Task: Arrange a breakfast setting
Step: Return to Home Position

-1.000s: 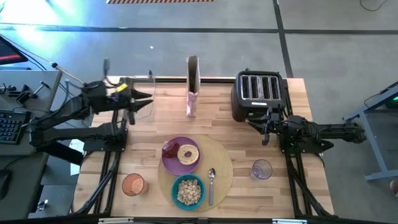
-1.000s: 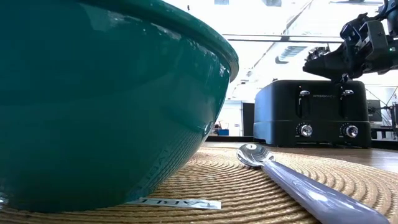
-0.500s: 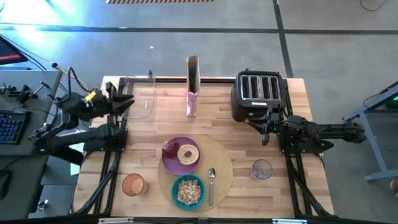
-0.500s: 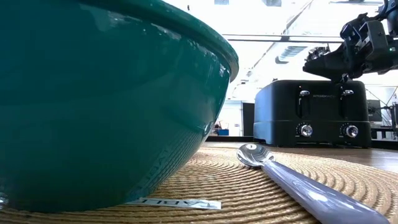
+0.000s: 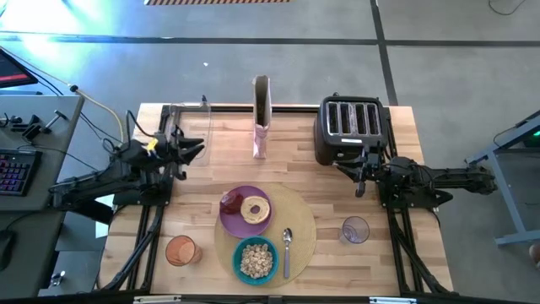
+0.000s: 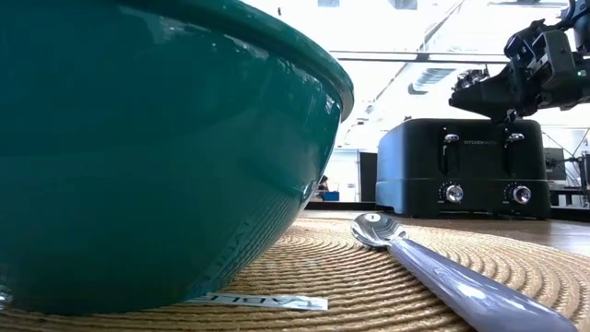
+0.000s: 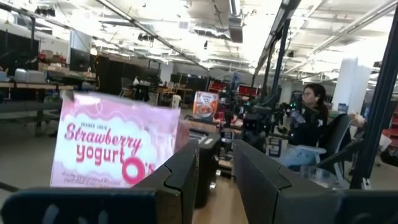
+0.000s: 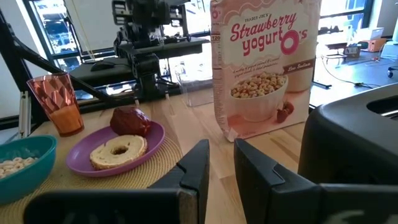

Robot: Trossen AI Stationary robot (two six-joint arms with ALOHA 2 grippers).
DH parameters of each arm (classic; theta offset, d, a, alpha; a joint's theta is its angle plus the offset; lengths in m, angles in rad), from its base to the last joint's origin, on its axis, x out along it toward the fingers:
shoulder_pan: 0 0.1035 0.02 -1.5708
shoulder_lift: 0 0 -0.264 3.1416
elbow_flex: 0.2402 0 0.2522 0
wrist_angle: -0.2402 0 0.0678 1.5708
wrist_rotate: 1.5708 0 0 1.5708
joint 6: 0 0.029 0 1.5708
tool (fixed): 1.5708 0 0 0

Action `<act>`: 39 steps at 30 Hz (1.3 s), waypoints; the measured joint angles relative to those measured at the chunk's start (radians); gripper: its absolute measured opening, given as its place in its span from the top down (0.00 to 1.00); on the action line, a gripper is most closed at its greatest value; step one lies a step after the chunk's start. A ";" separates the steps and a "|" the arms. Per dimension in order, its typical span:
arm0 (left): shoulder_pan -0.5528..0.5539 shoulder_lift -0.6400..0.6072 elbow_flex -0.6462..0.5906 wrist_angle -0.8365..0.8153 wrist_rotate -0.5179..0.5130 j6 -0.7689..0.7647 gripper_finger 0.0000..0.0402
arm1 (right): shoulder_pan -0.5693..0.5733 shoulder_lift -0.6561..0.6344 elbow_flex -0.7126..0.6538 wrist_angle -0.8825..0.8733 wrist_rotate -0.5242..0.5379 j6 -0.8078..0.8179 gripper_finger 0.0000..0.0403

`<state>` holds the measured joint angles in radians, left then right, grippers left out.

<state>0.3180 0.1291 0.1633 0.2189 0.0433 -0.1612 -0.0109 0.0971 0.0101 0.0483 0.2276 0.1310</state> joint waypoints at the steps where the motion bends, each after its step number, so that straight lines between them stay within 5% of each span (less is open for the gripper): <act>1: 0.001 0.000 -0.018 0.016 0.000 -0.004 0.78 | 0.000 0.000 0.000 0.000 0.000 0.000 0.85; 15: 0.021 -0.053 -0.153 0.027 -0.003 -0.002 0.78 | 0.000 0.000 0.000 0.000 0.000 0.000 0.85; 24: 0.024 -0.126 -0.151 -0.052 -0.003 0.066 0.78 | 0.000 0.000 0.000 0.000 0.000 0.000 0.85; 30: 0.024 -0.126 -0.151 -0.202 -0.003 -0.018 0.78 | 0.000 0.000 0.000 0.000 0.000 0.000 0.85; 39: 0.024 -0.126 -0.151 -0.199 -0.008 -0.002 0.78 | 0.000 0.000 0.000 0.000 0.001 0.000 0.85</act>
<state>0.3419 0.0032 0.0120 0.0201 0.0350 -0.1635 -0.0105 0.0971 0.0101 0.0479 0.2283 0.1310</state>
